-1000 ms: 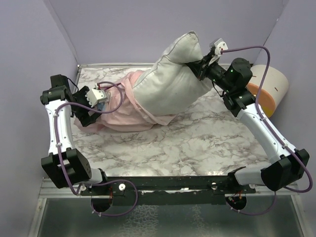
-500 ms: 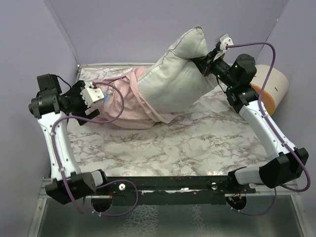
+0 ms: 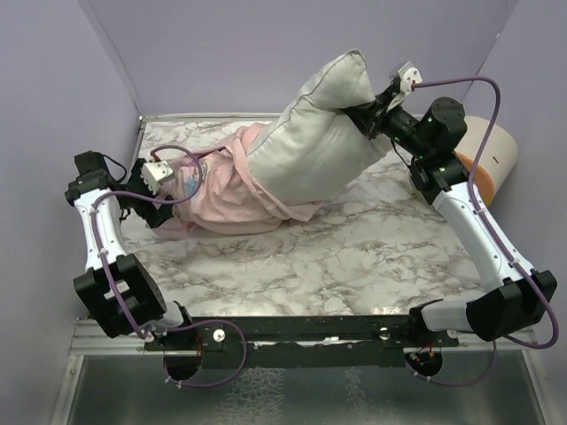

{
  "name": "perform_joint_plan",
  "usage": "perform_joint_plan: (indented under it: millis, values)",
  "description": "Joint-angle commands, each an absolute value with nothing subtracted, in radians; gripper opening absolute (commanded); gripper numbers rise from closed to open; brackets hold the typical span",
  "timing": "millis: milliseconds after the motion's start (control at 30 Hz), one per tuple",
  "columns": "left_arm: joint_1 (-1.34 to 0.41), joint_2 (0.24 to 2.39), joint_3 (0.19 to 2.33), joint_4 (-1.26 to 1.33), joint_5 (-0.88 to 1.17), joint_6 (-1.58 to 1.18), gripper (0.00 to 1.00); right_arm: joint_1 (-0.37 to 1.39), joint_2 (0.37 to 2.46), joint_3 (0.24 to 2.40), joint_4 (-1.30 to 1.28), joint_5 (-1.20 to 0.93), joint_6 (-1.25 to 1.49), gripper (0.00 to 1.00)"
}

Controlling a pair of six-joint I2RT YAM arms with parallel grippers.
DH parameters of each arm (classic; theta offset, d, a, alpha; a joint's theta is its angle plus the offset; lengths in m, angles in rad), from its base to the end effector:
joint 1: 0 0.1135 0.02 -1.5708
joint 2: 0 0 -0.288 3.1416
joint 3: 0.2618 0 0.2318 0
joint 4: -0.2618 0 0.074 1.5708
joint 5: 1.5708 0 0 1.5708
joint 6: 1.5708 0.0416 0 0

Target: Remove the pillowcase from the pillow

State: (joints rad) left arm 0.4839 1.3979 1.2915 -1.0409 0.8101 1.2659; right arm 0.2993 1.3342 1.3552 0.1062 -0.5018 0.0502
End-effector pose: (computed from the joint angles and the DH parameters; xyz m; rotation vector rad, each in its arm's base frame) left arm 0.2279 0.0858 0.3395 1.0505 2.0036 -0.2475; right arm 0.2661 0.1031 0.4722 -0.5919 1.3698 0.6446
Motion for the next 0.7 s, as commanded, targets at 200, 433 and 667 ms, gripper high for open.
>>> perform_joint_plan:
  millis: [200, 433, 667]
  values:
    - [0.450, 1.427, 1.113, -0.871, 1.002, 1.241, 0.95, 0.292, 1.295, 1.401, 0.187, -0.505, 0.114, 0.01]
    - [0.367, 1.357, 0.947, -0.666, 0.981, 1.099, 0.87, 0.292, 1.303, 1.404, 0.199, -0.491, 0.154, 0.01]
    - [0.368, 1.371, 0.912, -0.376, 0.900, 0.815, 0.06, 0.290, 1.298, 1.430, 0.212, -0.452, 0.196, 0.01]
